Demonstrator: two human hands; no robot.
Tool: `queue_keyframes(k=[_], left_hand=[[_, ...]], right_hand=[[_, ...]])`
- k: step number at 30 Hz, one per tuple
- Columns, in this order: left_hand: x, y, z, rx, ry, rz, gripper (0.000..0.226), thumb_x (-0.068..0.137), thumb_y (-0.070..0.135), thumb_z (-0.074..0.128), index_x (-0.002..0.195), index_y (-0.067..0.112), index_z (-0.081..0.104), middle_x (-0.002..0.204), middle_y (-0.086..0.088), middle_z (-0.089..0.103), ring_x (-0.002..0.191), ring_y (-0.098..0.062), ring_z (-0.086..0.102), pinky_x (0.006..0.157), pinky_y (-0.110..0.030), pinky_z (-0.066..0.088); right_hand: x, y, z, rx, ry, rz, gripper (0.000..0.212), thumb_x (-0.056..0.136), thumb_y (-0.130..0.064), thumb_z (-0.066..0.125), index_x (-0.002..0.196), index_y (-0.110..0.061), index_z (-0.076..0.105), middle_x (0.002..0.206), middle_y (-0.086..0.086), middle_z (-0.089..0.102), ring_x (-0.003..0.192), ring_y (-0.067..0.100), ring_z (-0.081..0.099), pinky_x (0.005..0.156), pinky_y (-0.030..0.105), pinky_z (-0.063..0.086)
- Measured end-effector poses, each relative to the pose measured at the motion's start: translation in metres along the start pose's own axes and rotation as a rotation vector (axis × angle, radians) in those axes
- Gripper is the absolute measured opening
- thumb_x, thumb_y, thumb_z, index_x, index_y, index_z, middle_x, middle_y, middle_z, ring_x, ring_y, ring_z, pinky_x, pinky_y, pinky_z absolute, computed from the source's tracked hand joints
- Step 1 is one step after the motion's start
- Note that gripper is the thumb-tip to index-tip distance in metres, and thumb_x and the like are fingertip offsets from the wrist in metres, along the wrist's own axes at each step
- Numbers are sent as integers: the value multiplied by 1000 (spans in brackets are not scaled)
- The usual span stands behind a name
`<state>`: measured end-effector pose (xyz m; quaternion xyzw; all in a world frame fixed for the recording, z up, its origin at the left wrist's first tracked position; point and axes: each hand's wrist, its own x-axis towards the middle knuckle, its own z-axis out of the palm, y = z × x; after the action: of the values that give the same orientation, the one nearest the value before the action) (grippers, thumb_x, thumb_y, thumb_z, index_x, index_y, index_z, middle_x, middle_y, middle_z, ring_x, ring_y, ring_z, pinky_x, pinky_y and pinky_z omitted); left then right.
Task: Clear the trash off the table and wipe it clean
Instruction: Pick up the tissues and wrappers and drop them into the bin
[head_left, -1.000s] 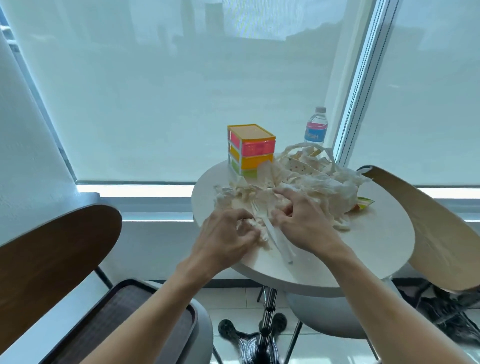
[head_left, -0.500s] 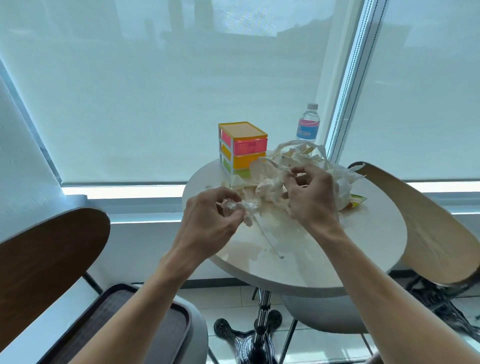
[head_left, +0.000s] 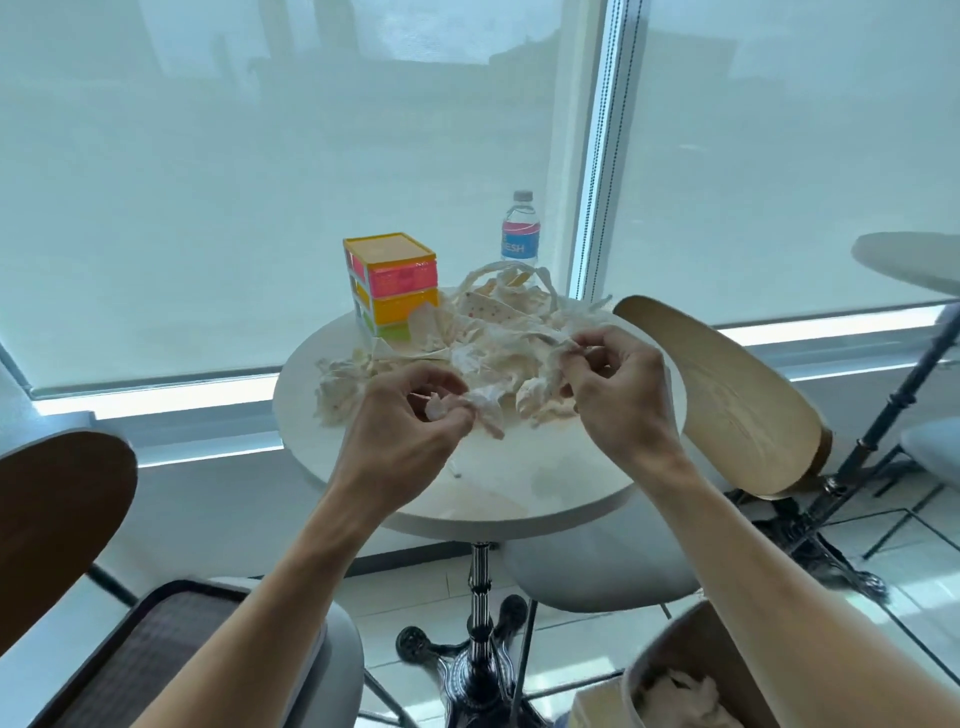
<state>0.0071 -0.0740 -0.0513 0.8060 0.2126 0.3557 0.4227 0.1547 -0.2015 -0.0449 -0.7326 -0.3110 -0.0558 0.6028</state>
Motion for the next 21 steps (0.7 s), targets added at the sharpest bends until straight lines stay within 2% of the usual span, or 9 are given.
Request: queue_keyframes(k=[3, 5, 7, 9, 12, 16, 17, 19, 21], left_hand=[[-10, 11, 15, -39, -32, 0, 16, 78, 13, 77, 82, 27, 70, 72, 3, 72, 68, -21, 70, 61, -35, 58], [-16, 17, 23, -65, -57, 0, 16, 78, 12, 78, 82, 25, 71, 73, 2, 72, 70, -20, 71, 61, -35, 57], [-24, 23, 33, -101, -90, -2, 16, 78, 10, 78, 83, 22, 71, 76, 2, 73, 71, -17, 72, 64, -34, 56], [-32, 30, 45, -144, -131, -6, 15, 78, 7, 77, 83, 20, 71, 78, 0, 73, 72, -18, 72, 67, -37, 56], [-45, 41, 60, -183, -195, -14, 15, 78, 5, 77, 83, 17, 70, 80, -4, 74, 74, -22, 73, 73, -46, 56], [-61, 55, 83, -193, -254, 12, 14, 78, 11, 79, 80, 21, 70, 79, -1, 73, 73, -20, 70, 66, -29, 57], [-66, 57, 90, -199, -278, 10, 13, 78, 11, 79, 81, 19, 70, 78, -3, 73, 74, -22, 70, 67, -31, 58], [-75, 60, 103, -205, -320, 6, 11, 78, 10, 79, 83, 15, 70, 78, -6, 74, 78, -32, 71, 76, -47, 58], [-83, 60, 117, -210, -343, -13, 12, 75, 13, 81, 82, 16, 71, 77, -6, 75, 81, -40, 69, 80, -57, 54]], right_hand=[[-7, 10, -25, 10, 27, 32, 19, 91, -18, 62, 74, -27, 66, 65, 9, 66, 70, 36, 65, 62, 46, 55], [-13, 14, -40, 11, 42, 53, 19, 90, -17, 62, 75, -27, 66, 67, 13, 65, 70, 38, 64, 62, 47, 55], [-19, 21, -58, 12, 60, 65, 19, 90, -16, 62, 75, -26, 67, 66, 12, 66, 64, 34, 63, 58, 41, 54], [-27, 30, -77, 17, 68, 87, 17, 91, -14, 61, 78, -23, 68, 63, 8, 66, 59, 23, 59, 53, 36, 51], [-39, 46, -104, 22, 69, 145, 10, 91, -16, 64, 83, -18, 69, 63, 6, 65, 59, 16, 59, 57, 41, 54], [-55, 78, -141, -34, 91, 225, 8, 88, -20, 65, 82, -21, 70, 68, 9, 68, 64, 22, 63, 65, 42, 56], [-61, 87, -149, -59, 72, 250, 8, 88, -21, 64, 83, -21, 71, 70, 10, 68, 67, 25, 65, 66, 42, 56], [-73, 104, -164, -104, 8, 301, 8, 89, -20, 64, 85, -19, 70, 70, 11, 65, 67, 28, 63, 65, 39, 55], [-86, 120, -176, -145, -58, 362, 7, 89, -18, 65, 84, -18, 70, 67, 5, 56, 62, 18, 53, 61, 35, 49]])
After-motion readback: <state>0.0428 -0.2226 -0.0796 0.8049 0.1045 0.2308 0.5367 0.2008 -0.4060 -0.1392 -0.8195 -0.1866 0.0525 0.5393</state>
